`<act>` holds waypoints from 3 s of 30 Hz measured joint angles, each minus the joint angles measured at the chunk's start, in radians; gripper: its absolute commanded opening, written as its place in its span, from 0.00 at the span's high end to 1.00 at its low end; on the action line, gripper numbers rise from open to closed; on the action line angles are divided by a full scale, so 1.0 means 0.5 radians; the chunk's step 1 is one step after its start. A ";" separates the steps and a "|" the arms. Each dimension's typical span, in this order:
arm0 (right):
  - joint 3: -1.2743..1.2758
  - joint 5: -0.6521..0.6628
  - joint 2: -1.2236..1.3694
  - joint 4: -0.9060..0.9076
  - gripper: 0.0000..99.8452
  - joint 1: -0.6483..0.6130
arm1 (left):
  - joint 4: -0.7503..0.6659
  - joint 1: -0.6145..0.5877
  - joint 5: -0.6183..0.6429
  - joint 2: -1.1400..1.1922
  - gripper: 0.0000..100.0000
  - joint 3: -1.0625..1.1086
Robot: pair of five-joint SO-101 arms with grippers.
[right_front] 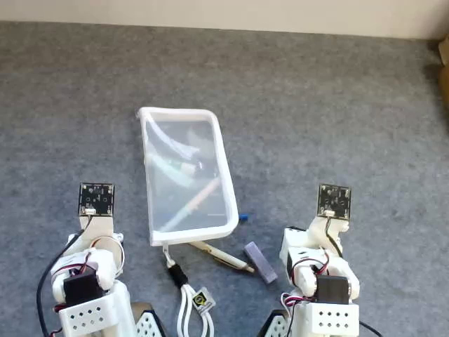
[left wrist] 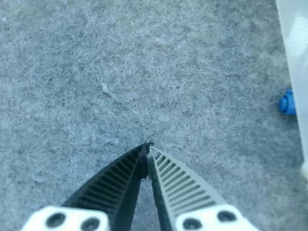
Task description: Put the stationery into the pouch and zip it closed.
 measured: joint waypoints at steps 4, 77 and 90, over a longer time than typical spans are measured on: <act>0.000 0.000 0.000 -0.003 0.99 -0.049 | 0.000 0.000 0.000 0.000 0.99 0.000; -1.231 -0.512 2.369 -0.675 0.81 -2.277 | 0.000 0.000 0.000 0.000 0.99 0.000; -1.264 -0.525 2.713 -0.927 0.81 -2.366 | 0.000 0.000 0.000 0.000 0.99 0.000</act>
